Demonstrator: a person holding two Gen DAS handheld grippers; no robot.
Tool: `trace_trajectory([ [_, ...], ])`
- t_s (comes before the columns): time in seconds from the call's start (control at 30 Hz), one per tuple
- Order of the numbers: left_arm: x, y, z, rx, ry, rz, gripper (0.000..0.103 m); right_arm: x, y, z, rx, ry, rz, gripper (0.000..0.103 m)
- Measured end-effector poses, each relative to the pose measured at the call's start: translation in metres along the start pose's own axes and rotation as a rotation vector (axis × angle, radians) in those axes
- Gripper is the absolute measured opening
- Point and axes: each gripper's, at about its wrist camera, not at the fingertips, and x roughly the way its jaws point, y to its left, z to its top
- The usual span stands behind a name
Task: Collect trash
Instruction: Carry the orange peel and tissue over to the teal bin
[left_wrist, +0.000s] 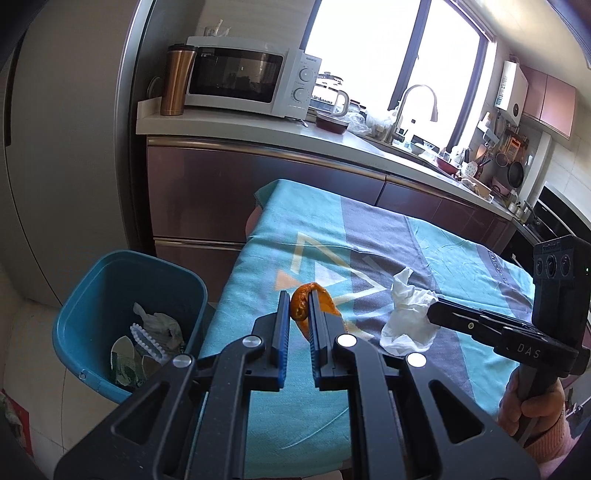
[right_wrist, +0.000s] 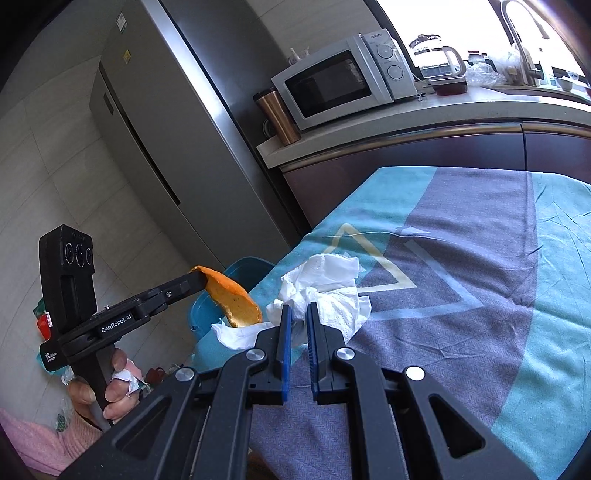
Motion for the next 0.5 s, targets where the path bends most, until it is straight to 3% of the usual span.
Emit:
trace_trajectory([
  [0.5,-0.02,0.03,0.003,-0.046,-0.037,0.051,0.01,0.018,0.021,0.004,-0.038,0.02,0.034,0.007],
])
